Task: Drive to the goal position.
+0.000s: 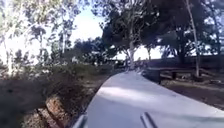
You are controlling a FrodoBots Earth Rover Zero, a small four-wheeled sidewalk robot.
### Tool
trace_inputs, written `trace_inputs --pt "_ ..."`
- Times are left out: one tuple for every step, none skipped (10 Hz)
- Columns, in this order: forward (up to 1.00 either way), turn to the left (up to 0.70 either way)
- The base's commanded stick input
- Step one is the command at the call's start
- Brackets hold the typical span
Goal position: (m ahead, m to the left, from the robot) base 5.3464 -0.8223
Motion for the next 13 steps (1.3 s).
trace_inputs --pt "0.98 -0.39" --pt "0.98 -0.39" --pt "0.98 -0.36" --pt "0.98 0.00" --pt "0.98 0.00" --pt "0.98 0.00" --pt "0.98 0.00" --pt "0.99 0.00" --pt "0.99 0.00" --pt "0.98 -0.22" --pt "0.98 -0.39" --pt "0.99 -0.34" --pt "0.98 0.00"
